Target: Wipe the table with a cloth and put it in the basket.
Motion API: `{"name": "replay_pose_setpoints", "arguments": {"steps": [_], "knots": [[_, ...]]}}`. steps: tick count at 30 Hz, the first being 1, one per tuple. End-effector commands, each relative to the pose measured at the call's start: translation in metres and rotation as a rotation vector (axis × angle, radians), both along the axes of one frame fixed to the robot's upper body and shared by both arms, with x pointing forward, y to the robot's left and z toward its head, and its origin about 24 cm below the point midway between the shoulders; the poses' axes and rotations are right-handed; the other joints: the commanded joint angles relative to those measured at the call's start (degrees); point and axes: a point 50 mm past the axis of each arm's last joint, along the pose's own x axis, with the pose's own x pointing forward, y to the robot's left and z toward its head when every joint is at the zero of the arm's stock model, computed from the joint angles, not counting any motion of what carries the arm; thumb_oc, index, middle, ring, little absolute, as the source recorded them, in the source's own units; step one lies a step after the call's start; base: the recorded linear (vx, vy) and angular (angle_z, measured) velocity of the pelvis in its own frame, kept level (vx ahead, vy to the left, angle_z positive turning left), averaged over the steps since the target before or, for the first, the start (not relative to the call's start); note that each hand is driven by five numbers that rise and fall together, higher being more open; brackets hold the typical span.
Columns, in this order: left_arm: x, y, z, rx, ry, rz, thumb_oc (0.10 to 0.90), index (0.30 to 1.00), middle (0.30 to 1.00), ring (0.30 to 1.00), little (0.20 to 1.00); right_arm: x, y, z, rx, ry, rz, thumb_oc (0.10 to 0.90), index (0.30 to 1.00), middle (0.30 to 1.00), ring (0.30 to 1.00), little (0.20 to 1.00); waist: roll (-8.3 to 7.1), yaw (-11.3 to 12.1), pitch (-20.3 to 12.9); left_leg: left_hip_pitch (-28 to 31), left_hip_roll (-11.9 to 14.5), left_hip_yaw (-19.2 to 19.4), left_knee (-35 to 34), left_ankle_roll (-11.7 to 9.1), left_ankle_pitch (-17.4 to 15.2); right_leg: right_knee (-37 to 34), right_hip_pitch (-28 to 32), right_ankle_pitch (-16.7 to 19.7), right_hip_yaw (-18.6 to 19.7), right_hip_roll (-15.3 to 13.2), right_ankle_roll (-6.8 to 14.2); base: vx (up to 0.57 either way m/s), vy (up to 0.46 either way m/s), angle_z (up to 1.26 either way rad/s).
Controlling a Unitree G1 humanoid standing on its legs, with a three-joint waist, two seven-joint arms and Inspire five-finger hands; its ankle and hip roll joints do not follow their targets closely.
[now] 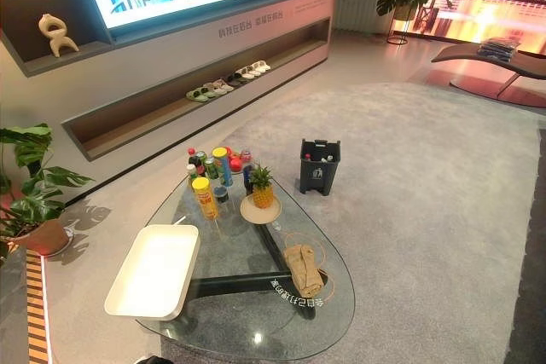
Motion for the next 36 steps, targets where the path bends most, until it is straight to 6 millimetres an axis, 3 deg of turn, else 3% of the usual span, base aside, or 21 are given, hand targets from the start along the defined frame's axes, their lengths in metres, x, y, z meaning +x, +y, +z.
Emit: {"name": "replay_pose_setpoints", "arguments": {"steps": [1, 11, 17, 22, 25, 28, 36], "knots": [[0.034, 0.006, 0.009, 0.029, -0.093, 0.064, 0.800, 0.900, 0.900, 0.900, 0.900, 0.020, -0.005, 0.006, -0.047, -0.020, 0.014, 0.800, 0.900, 0.900, 0.900, 0.900, -1.76, 2.15, 3.32, 4.30, -2.95, 0.82, 0.31, 0.71, -7.75, 0.24, -1.82, 1.53, -2.49, -0.71, 0.43, 0.03, 0.006, 0.00], [0.043, 0.011, 0.014, 0.044, -0.164, 0.165, 0.800, 0.900, 0.900, 0.900, 0.900, 0.028, -0.020, 0.013, -0.099, -0.054, -0.003, 0.800, 0.900, 0.900, 0.900, 0.900, -0.76, 1.85, 6.57, 0.79, -3.00, 0.69, 0.31, 0.75, -6.19, 0.24, -5.44, 2.98, -1.58, -0.92, 0.63, 0.01, 0.008, 0.00], [0.098, 0.025, 0.040, 0.045, -0.361, 0.340, 0.800, 0.900, 0.900, 0.900, 0.900, 0.074, -0.038, 0.036, -0.215, -0.116, 0.090, 0.800, 0.900, 0.900, 0.900, 0.900, 0.53, 0.35, 14.91, -7.44, -4.05, -0.42, 0.31, 1.45, -3.21, 0.24, -14.57, 5.96, 1.16, -0.22, -0.46, -0.19, 0.052, -0.01], [0.121, 0.046, 0.060, -0.056, -0.501, 0.590, 0.800, 0.900, 0.900, 0.900, 0.900, 0.071, -0.054, 0.043, -0.309, -0.146, 0.053, 0.800, 0.900, 0.900, 0.900, 0.900, 1.01, -0.08, 19.42, -11.09, -5.18, -1.97, 0.31, 2.08, -2.35, 2.51, -18.81, 5.38, 2.07, 0.19, -1.06, -0.11, 0.033, 0.03], [0.135, 0.054, 0.072, -0.104, -0.567, 0.654, 0.800, 0.900, 0.900, 0.900, 0.900, 0.086, -0.065, 0.055, -0.384, -0.293, -0.031, 0.800, 0.900, 0.900, 0.900, 0.900, 1.32, 0.25, 21.97, -13.88, -5.45, -2.43, 0.31, 2.16, -0.90, 7.22, -23.60, 4.09, 1.85, 0.45, -1.49, -0.16, 0.032, 0.06], [0.144, 0.057, 0.079, -0.129, -0.599, 0.667, 0.800, 0.900, 0.900, 0.900, 0.900, 0.114, -0.071, 0.073, -0.429, -0.481, -0.091, 0.800, 0.900, 0.900, 0.900, 0.900, 0.69, 0.54, 24.89, -19.66, -5.83, -2.00, 6.86, 2.10, -1.50, 13.61, -29.25, 2.64, 1.11, 0.20, -1.86, -0.17, 0.000, 0.00], [0.168, 0.058, 0.098, -0.148, -0.679, 0.655, 0.800, 0.900, 0.900, 0.900, 0.900, 0.149, -0.069, 0.094, -0.418, -0.697, -0.157, 0.800, 0.900, 0.900, 0.900, 0.900, -0.59, 0.72, 27.84, -32.38, -7.44, -2.03, 20.75, 2.76, -4.20, 24.48, -40.25, 0.35, 1.40, 0.15, -2.29, -0.10, -0.061, 0.06]]}}
